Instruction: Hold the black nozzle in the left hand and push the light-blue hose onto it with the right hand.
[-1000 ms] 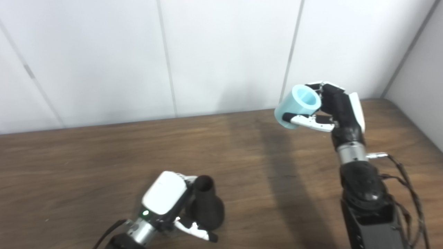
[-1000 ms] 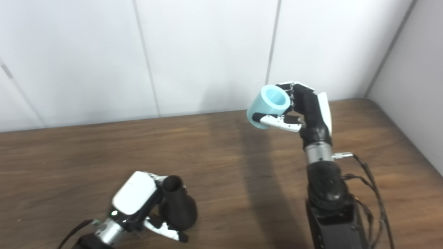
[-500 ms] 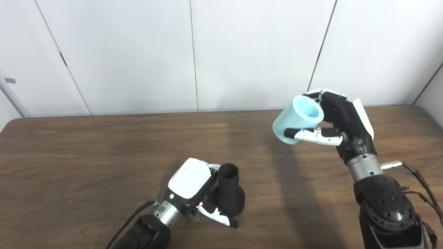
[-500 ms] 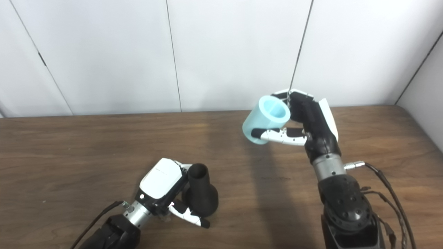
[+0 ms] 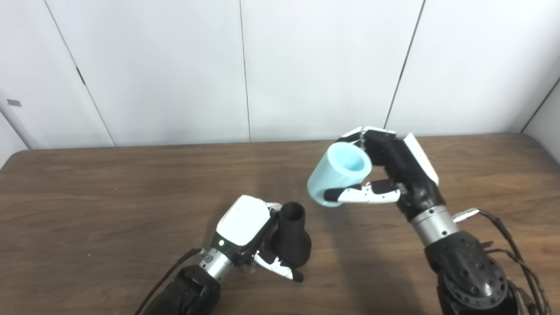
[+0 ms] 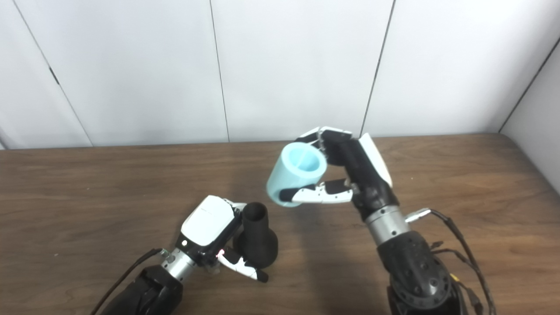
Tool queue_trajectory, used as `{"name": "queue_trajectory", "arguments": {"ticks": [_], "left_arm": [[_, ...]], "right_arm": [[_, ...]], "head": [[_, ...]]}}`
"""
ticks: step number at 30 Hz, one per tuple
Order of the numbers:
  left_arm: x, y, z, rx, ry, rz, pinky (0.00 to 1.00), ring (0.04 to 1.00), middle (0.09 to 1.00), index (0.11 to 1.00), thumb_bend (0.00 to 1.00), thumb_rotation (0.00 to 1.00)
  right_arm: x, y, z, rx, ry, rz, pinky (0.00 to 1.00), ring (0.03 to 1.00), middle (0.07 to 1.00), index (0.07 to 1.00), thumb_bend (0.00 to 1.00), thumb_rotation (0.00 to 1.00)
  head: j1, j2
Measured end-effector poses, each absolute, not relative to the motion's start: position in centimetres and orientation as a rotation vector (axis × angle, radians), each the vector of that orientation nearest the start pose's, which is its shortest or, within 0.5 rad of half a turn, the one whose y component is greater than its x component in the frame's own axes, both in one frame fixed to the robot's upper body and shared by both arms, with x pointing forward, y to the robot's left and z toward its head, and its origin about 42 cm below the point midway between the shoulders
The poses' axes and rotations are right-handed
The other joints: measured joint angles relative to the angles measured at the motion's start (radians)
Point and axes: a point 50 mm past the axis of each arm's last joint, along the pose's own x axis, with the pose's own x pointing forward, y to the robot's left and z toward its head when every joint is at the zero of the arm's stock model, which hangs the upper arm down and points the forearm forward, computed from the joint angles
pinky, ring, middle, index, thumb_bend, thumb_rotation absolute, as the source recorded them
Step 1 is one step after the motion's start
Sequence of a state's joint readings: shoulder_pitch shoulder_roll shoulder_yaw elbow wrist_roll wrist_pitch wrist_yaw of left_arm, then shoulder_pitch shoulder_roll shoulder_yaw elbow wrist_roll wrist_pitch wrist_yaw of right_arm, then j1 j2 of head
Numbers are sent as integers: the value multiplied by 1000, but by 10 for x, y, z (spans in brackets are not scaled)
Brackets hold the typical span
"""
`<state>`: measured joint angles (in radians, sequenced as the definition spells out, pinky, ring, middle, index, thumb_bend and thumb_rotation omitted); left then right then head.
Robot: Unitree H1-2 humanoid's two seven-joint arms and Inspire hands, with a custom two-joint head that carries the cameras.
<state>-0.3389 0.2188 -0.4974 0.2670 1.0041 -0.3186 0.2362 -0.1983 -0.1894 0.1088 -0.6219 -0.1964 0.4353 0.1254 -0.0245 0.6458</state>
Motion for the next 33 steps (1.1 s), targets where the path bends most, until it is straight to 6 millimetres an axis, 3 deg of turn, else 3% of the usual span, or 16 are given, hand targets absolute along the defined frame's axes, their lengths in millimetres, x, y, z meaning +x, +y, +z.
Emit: {"name": "queue_trajectory", "arguments": {"ticks": [11,16,33], "left_arm": [[350,131,119,1189,-671,-474,109,162,471,479,526,0],[350,132,119,1192,-662,-468,115,166,471,480,526,0],[349,133,119,1198,-652,-461,114,167,471,480,526,0]], "right_arm": [[278,-192,275,-370,-346,196,250,391,455,528,513,0],[278,-191,264,-377,-325,203,229,378,458,538,511,0],[289,-186,241,-469,-392,208,270,392,474,534,513,0]], "head": [[8,8],[8,8],[12,8]]}}
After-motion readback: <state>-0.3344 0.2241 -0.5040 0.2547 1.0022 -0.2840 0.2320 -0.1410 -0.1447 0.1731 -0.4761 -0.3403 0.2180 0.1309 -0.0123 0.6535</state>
